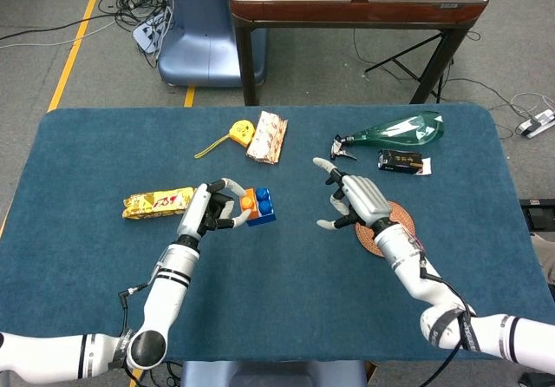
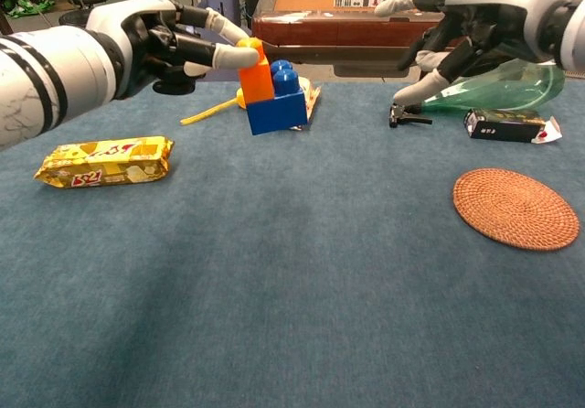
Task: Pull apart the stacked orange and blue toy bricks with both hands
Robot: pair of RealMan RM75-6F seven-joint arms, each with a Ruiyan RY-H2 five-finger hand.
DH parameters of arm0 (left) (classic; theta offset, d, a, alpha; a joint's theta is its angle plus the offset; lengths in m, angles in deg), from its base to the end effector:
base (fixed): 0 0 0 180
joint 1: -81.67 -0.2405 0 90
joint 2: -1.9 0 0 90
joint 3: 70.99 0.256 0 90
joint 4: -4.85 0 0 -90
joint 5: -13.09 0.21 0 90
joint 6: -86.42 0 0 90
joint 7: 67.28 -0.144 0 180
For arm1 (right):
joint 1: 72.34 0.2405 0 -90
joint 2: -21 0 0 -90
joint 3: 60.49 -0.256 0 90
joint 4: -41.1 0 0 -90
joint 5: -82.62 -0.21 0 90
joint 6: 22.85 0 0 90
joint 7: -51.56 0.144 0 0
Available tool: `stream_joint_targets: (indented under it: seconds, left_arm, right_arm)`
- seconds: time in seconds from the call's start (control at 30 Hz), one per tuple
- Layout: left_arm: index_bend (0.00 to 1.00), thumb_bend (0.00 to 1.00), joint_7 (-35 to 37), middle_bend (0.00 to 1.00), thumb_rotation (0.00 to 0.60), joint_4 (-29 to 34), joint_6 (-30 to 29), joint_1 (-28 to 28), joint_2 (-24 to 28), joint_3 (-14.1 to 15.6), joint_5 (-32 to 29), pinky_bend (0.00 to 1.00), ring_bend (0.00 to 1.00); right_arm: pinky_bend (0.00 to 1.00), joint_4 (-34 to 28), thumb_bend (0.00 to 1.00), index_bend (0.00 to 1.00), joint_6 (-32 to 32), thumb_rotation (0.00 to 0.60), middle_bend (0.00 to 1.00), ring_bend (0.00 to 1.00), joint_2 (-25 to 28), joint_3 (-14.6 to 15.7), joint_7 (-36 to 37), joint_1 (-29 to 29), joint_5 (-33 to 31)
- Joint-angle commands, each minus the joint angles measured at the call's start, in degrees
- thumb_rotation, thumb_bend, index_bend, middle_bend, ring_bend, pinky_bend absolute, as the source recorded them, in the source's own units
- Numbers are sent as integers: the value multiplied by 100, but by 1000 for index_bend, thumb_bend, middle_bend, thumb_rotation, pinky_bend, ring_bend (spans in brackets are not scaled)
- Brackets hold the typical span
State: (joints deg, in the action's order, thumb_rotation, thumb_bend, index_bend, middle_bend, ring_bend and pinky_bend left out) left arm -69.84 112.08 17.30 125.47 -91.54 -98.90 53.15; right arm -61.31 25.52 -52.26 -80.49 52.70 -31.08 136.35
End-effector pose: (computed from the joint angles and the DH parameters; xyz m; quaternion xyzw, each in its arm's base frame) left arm -0.0469 0.3326 0.0173 -0.4255 -0.6628 -0.5610 0.2548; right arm -0.1147 -0.3511 0.0607 0.6164 -0.5607 0.4611 0.3050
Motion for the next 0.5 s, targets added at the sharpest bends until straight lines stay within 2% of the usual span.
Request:
stream_joint_targets:
  seconds: [0.03,0.27,0.5]
  left_arm:
    - [734,578,-18,878,600,7,-18,5,-6,-3,13,1000,965]
    - [734,578,-47,877,600,13,-58,-3,-24,14,63,1000,965]
    - [735,579,-72,878,600,14,-66,0,-38,11,80,1000,966]
  right_arm:
    - [1000,200,0,22,-72,600,971,1000,-221,-60,173,113,-135]
    - [1000,576,0,18,-545,600,971,1000,-509,-140,821,266,-284]
    - [1000,806,0,18,-1271,600,971,1000,-591,-307,1805,292,-188]
